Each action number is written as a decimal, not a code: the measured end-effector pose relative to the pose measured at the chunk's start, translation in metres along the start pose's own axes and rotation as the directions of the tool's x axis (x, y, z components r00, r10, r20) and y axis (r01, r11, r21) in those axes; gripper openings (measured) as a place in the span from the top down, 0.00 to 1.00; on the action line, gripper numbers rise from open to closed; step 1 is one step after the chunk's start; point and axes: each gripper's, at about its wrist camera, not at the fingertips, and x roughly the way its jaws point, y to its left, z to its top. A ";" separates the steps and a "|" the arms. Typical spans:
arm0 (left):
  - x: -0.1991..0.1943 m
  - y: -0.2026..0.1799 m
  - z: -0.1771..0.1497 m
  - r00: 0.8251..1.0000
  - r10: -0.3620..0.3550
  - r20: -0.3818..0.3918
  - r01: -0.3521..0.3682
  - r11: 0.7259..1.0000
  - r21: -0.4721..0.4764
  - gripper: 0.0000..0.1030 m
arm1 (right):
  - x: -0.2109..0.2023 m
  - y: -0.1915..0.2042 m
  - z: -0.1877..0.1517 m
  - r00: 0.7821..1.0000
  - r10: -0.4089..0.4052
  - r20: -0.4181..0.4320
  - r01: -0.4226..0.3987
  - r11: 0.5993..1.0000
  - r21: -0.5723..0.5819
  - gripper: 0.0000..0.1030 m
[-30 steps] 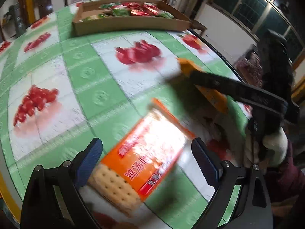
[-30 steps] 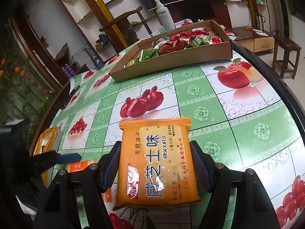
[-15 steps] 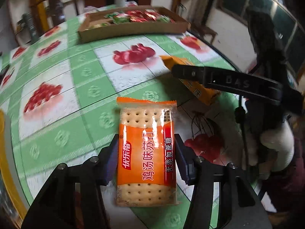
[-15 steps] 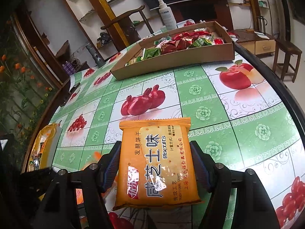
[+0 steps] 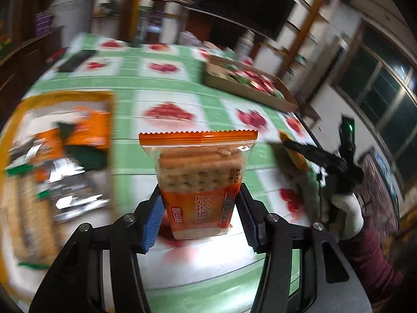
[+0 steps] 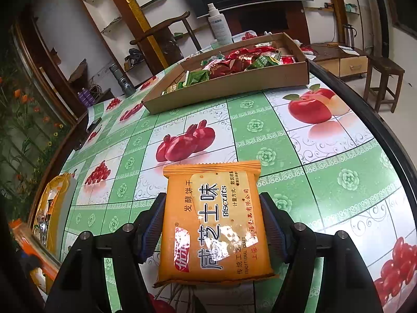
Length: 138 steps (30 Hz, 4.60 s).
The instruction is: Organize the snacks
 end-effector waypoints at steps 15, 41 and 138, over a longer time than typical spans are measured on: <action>-0.084 0.091 -0.010 0.969 -0.147 0.199 0.183 0.967 -0.180 0.49 | -0.011 0.189 -0.027 0.932 0.307 -0.191 -0.344 0.916 -0.206 0.32; -0.097 0.144 -0.035 0.978 0.028 0.208 0.039 0.949 -0.312 0.33 | 0.029 0.352 -0.073 0.914 0.327 -0.239 -0.399 0.833 -0.384 0.27; -0.077 0.023 -0.057 0.871 0.472 0.135 -0.469 0.881 -0.057 0.19 | -0.073 0.247 -0.153 0.977 0.200 -0.071 -0.212 0.904 -0.372 0.21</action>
